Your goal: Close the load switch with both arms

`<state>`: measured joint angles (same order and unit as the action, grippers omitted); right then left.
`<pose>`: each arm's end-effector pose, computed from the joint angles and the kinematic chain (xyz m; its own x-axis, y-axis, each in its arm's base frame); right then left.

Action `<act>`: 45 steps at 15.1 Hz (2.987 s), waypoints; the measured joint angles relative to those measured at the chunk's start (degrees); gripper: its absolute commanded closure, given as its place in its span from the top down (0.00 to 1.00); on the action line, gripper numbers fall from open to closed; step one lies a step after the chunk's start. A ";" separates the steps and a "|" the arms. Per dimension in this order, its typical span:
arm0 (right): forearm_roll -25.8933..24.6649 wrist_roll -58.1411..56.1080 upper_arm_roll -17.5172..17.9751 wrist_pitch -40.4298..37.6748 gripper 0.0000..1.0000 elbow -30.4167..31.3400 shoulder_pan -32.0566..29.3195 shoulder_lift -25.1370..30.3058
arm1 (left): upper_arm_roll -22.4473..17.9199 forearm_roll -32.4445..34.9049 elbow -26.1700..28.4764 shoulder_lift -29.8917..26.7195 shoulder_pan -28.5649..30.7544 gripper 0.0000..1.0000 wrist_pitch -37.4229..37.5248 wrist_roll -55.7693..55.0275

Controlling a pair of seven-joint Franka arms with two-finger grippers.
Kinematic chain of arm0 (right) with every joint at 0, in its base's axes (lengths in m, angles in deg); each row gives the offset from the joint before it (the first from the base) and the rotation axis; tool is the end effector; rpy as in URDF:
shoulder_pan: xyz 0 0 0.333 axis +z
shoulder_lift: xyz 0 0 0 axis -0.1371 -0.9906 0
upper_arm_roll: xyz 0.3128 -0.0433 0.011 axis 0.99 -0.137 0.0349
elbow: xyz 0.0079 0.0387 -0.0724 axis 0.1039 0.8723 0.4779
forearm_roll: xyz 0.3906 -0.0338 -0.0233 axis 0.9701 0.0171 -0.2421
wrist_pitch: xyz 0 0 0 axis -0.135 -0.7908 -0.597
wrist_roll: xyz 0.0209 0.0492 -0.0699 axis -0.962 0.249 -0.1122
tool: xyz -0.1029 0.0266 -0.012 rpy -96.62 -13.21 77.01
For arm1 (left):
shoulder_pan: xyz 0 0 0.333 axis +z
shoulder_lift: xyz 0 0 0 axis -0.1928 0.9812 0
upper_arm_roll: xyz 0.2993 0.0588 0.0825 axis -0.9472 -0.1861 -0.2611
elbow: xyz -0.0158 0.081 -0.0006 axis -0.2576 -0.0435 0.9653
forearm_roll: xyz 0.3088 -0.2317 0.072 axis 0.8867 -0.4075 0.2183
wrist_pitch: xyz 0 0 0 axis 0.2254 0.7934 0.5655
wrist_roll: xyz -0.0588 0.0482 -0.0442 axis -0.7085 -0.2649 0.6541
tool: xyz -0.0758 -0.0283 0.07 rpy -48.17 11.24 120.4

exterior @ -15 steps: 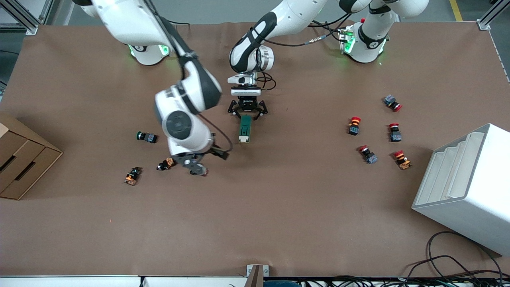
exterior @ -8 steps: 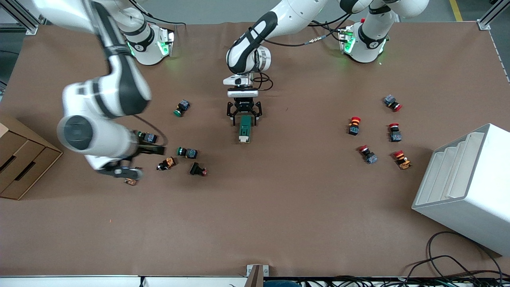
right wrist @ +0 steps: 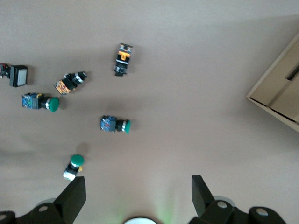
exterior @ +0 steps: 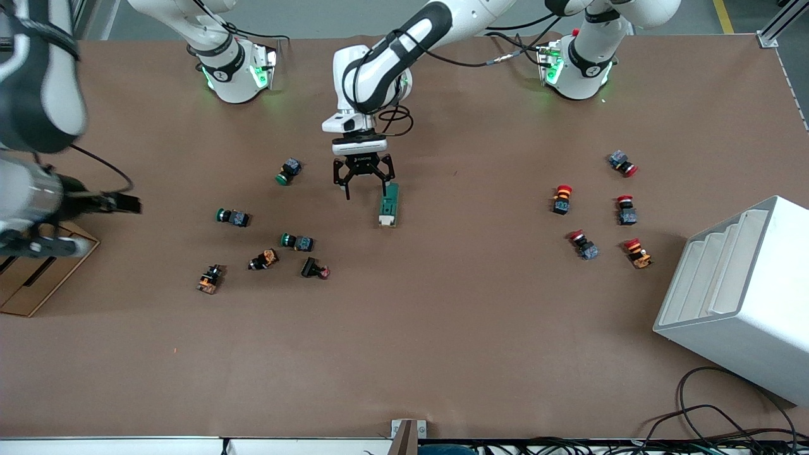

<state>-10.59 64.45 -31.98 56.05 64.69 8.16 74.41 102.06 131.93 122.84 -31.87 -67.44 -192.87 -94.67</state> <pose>0.6018 -0.0336 0.5333 0.9657 -0.0267 -0.2581 -0.0164 -0.9990 0.0421 0.3127 -0.6408 0.2248 0.6854 0.1789 0.7059 0.1626 -0.9825 0.0911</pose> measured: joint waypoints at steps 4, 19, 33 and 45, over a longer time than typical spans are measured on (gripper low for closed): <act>-0.71 -1.99 0.09 -2.79 1.00 -4.11 -2.30 0.09 | -0.20 -16.39 -0.75 -6.14 4.54 1.00 0.06 8.34; 1.56 -2.29 1.99 -7.48 1.00 -7.93 -0.70 -0.24 | -0.35 -52.36 -7.65 -23.33 38.04 1.00 11.87 65.47; 1.82 -2.38 1.89 -8.50 1.00 -3.42 -0.78 9.48 | -1.54 -65.85 5.60 -45.78 54.67 1.00 33.31 106.21; 1.81 -2.46 2.16 -3.32 1.00 5.66 -0.65 18.57 | -6.81 -70.44 13.64 -54.31 55.11 1.00 33.38 111.37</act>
<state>-8.77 61.99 -29.82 52.73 70.35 7.50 92.98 95.26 61.48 136.48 -86.18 -12.33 -159.49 16.70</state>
